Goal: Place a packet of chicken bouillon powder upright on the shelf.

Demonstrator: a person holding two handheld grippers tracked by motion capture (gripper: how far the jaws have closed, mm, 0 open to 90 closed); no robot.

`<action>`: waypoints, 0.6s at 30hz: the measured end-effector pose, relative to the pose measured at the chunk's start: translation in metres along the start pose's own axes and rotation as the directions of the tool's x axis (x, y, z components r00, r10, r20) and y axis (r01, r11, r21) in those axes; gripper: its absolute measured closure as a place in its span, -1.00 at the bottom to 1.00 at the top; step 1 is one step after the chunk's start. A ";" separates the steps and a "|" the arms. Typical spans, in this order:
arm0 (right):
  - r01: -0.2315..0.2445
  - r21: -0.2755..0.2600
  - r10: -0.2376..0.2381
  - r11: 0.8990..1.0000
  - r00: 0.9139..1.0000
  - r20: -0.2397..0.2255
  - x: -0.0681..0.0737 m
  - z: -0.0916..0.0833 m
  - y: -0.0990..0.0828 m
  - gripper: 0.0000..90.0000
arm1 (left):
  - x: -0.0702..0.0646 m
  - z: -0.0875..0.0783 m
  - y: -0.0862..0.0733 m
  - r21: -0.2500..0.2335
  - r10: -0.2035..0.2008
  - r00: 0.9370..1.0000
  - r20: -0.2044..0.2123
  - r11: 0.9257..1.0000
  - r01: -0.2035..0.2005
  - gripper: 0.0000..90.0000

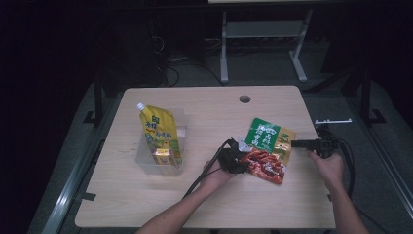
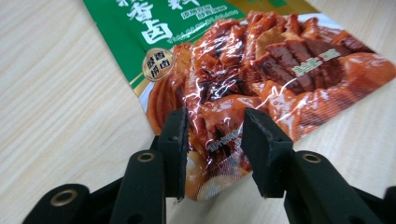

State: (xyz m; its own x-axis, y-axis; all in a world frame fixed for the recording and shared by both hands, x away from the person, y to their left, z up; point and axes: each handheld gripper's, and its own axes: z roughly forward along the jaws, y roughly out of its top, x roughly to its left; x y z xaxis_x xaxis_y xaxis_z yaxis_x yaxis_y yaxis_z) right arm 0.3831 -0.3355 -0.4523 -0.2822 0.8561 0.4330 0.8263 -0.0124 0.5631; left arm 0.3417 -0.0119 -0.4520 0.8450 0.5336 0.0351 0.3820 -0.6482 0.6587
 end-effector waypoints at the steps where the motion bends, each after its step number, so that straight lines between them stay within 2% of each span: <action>1: 0.000 -0.009 0.000 1.000 1.000 0.003 -0.002 0.001 0.002 0.23 | 0.001 0.002 0.000 0.013 0.000 1.000 0.000 1.000 0.000 0.37; 4: -0.007 -0.018 0.007 1.000 1.000 0.003 -0.009 0.004 0.008 0.17 | 0.002 0.007 -0.003 0.026 -0.023 1.000 0.008 0.999 0.023 0.37; 9: -0.027 -0.025 0.027 0.999 0.999 -0.032 -0.017 0.010 0.017 0.12 | 0.003 0.008 -0.002 0.033 -0.008 1.000 0.001 0.999 0.008 0.39; 18: -0.052 -0.022 0.052 0.998 0.999 -0.010 -0.024 0.020 0.025 0.13 | 0.003 0.008 -0.001 0.043 0.004 1.000 0.000 0.999 -0.004 0.40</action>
State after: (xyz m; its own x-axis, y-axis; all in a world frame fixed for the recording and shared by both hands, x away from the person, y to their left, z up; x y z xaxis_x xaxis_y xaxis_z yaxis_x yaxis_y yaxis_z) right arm 0.4199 -0.3463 -0.4627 -0.2437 0.8494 0.4682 0.8288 -0.0683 0.5554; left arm 0.3465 -0.0142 -0.4592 0.8464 0.5312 0.0372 0.3949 -0.6730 0.6254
